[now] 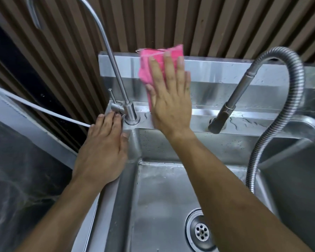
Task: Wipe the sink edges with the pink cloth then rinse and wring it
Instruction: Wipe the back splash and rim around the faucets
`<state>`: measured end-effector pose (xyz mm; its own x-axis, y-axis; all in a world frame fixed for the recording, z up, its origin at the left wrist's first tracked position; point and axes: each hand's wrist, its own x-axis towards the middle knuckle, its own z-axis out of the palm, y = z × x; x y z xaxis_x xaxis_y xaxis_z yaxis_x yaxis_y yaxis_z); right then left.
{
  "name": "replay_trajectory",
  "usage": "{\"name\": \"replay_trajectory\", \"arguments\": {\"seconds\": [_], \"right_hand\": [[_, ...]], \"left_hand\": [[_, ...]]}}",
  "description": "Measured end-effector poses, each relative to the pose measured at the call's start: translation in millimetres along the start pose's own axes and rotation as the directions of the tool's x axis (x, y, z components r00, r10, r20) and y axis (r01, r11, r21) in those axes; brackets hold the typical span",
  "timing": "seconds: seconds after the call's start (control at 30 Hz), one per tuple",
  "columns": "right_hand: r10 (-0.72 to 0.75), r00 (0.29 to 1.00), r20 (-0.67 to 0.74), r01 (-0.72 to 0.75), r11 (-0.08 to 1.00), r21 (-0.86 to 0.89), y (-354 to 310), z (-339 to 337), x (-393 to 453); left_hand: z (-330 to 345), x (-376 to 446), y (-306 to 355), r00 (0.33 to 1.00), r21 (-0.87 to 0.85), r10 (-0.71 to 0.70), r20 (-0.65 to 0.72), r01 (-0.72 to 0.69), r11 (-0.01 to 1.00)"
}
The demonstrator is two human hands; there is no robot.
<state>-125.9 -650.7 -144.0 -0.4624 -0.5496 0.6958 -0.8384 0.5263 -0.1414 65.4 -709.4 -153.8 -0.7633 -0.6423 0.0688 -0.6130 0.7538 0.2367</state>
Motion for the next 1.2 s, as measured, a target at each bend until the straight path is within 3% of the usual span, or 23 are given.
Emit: {"name": "replay_trajectory", "arguments": {"seconds": [0.07,0.13,0.23,0.43,0.53,0.6,0.7,0.8,0.83,0.9,0.97,1.03,1.07,1.13,1.2], "right_hand": [[0.237,0.97,-0.054,-0.23,0.968,0.101,19,-9,-5],[0.468,0.879,-0.087,-0.437,0.866,0.243,26,-15,-2],[0.585,0.804,-0.107,-0.529,0.786,0.321,19,-18,12],[0.386,0.907,-0.166,-0.335,0.903,0.27,31,-21,10],[0.339,0.935,-0.108,-0.288,0.899,0.329,28,-32,8],[0.208,0.977,-0.046,-0.175,0.906,0.385,13,-39,4],[0.002,0.998,0.057,-0.036,0.804,0.594,-19,-47,-6],[0.081,0.967,0.24,-0.24,0.596,0.766,-29,-53,-4],[0.121,0.939,0.323,-0.331,0.581,0.744,-25,-55,-3],[0.229,0.885,0.405,-0.439,0.703,0.56,-16,-57,-12],[0.345,0.893,0.288,-0.441,0.797,0.413,-19,-63,-24],[0.262,0.956,0.128,-0.292,0.855,0.43,-31,-66,-33],[0.157,0.977,0.147,-0.205,0.884,0.42,-36,-63,-36],[-0.014,0.926,0.376,-0.115,0.941,0.319,-44,-52,-40],[-0.04,0.826,0.562,-0.026,0.994,0.108,-42,-40,-48]], "left_hand": [[0,-1,1,1.0,0.008,-0.004,0.0,0.004,1.0],[-1,-2,4,1.0,0.017,-0.014,-0.007,0.014,1.0],[-1,-2,7,0.999,0.021,-0.03,-0.012,0.03,0.999],[-1,0,8,1.0,0.039,-0.029,-0.011,0.029,0.999],[-2,-1,9,1.0,0.045,-0.027,-0.013,0.027,0.999],[-3,-2,10,1.0,0.051,-0.022,-0.009,0.022,0.998],[-5,-1,10,0.999,0.033,-0.033,0.002,0.033,0.999],[-5,0,9,1.0,0.021,-0.019,0.005,0.019,1.0],[-5,0,9,1.0,0.024,-0.019,0.011,0.019,1.0],[-5,0,9,0.999,0.042,-0.028,0.015,0.028,0.999],[-4,0,9,1.0,0.062,-0.027,0.007,0.027,0.998],[-3,0,9,1.0,0.067,-0.023,0.006,0.023,0.998],[-3,-1,9,1.0,0.066,-0.022,0.003,0.022,0.998],[-3,-1,9,1.0,0.067,-0.027,0.001,0.026,0.997],[-3,0,9,0.999,0.071,-0.034,0.011,0.033,0.997]]}}
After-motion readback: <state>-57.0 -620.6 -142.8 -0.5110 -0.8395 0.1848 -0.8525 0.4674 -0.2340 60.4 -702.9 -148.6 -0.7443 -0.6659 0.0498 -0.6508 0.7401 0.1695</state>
